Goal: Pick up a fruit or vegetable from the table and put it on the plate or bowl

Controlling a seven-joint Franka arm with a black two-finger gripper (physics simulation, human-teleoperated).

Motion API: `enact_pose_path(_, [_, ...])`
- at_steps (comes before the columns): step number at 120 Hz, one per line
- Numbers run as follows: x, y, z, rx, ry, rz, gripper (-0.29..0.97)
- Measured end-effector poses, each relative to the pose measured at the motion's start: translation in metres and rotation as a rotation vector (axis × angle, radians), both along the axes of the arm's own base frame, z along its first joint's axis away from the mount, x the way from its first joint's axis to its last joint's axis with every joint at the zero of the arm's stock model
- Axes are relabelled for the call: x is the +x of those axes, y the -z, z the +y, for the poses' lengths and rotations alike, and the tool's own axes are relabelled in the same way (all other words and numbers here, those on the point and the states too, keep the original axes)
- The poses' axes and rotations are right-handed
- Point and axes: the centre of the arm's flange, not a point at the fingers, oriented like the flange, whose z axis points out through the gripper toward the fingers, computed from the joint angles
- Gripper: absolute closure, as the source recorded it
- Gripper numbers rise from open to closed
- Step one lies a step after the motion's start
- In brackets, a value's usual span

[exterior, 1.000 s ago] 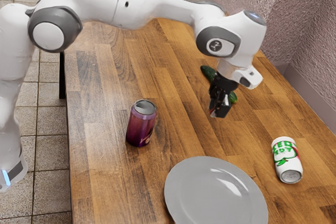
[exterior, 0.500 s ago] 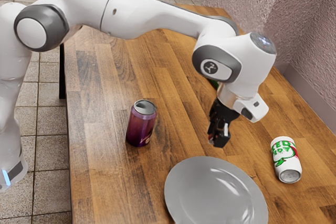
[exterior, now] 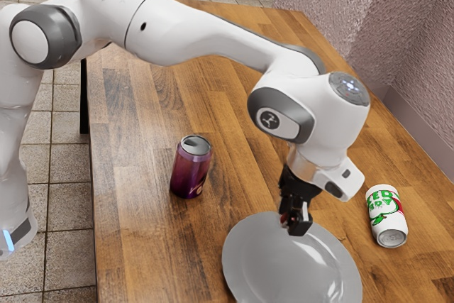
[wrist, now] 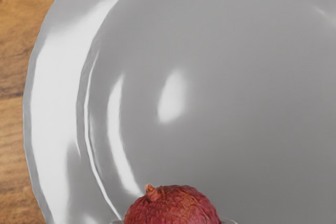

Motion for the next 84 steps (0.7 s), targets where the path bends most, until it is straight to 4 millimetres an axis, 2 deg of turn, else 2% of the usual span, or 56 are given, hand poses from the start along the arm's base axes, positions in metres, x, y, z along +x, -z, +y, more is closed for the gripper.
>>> enact_pose_path(10, [-0.005,0.004,-0.010,-0.017,-0.005,-0.013,0.52])
enact_pose_path(20, [-0.024,0.008,-0.033,-0.029,0.012,-0.003,0.52])
enact_pose_path(29, [-0.029,0.010,-0.041,-0.036,-0.002,0.000,0.52])
enact_pose_path(57, [-0.014,0.024,-0.029,-0.065,-0.084,-0.037,0.52])
enact_pose_path(84, [-0.010,0.055,-0.030,-0.101,-0.111,-0.056,0.52])
